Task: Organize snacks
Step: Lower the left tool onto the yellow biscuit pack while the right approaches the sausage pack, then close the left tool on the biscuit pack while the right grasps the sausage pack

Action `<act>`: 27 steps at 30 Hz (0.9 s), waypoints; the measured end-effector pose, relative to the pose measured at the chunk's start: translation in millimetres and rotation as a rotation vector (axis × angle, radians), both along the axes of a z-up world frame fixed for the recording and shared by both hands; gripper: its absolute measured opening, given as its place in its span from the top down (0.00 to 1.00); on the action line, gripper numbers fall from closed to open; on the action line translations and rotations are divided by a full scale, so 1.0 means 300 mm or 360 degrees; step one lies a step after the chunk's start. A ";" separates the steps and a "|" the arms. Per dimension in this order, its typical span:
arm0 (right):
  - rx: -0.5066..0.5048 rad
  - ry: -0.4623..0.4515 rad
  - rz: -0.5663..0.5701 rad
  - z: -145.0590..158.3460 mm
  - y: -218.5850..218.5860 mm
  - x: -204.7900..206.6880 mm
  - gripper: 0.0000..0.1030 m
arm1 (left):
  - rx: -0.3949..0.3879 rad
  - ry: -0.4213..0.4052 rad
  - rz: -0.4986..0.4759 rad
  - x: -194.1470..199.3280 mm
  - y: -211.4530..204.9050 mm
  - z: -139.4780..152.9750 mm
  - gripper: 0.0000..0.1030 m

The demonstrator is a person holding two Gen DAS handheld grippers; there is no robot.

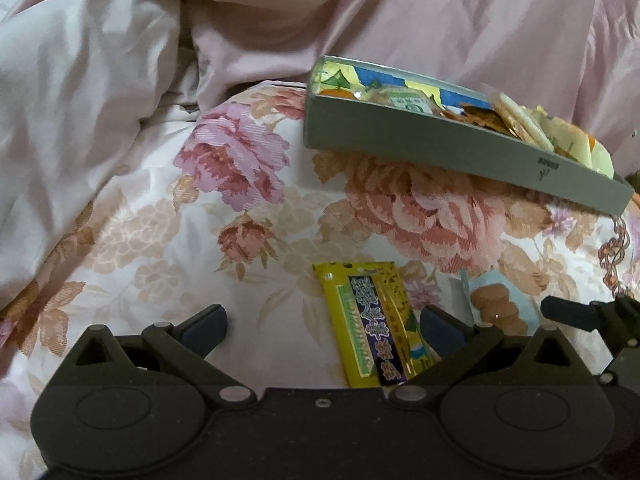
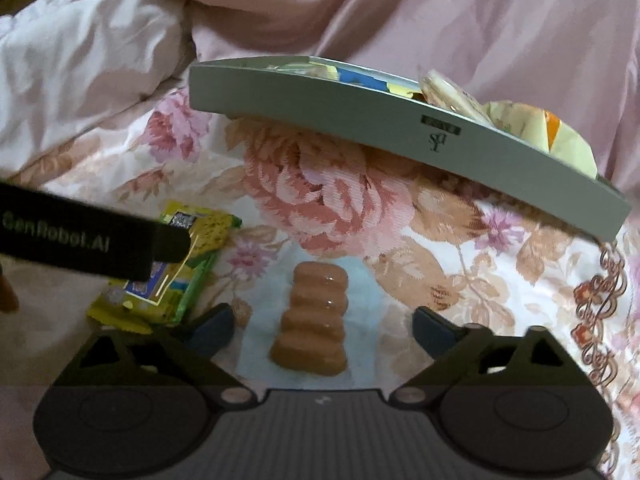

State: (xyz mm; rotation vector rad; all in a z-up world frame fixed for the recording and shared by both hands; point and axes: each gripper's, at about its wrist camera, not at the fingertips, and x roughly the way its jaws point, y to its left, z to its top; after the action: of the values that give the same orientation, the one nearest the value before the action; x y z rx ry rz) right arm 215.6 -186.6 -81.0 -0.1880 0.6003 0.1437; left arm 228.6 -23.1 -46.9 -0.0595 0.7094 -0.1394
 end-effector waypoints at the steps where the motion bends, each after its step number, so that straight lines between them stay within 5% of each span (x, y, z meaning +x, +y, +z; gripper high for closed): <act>1: 0.0016 -0.0002 -0.0003 -0.002 -0.011 -0.001 0.14 | 0.0012 -0.0003 -0.0015 -0.002 -0.007 -0.003 0.01; 8: 0.0085 0.0011 0.0162 0.004 -0.070 -0.035 0.35 | 0.0111 -0.0049 -0.0083 -0.021 -0.054 -0.003 0.01; 18: 0.0059 -0.0020 0.0158 -0.001 -0.154 -0.088 0.33 | 0.0402 -0.0078 -0.0235 -0.020 -0.187 -0.040 0.15; 27: 0.0134 -0.0006 0.0173 -0.008 -0.170 -0.058 0.28 | 0.0295 -0.0057 -0.0215 -0.024 -0.166 -0.044 0.39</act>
State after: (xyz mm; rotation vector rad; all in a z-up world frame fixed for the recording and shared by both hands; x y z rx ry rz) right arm 198.0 -237.5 -83.3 -0.1392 0.5792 0.2731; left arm 221.5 -73.0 -60.1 0.1679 0.6876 -0.2028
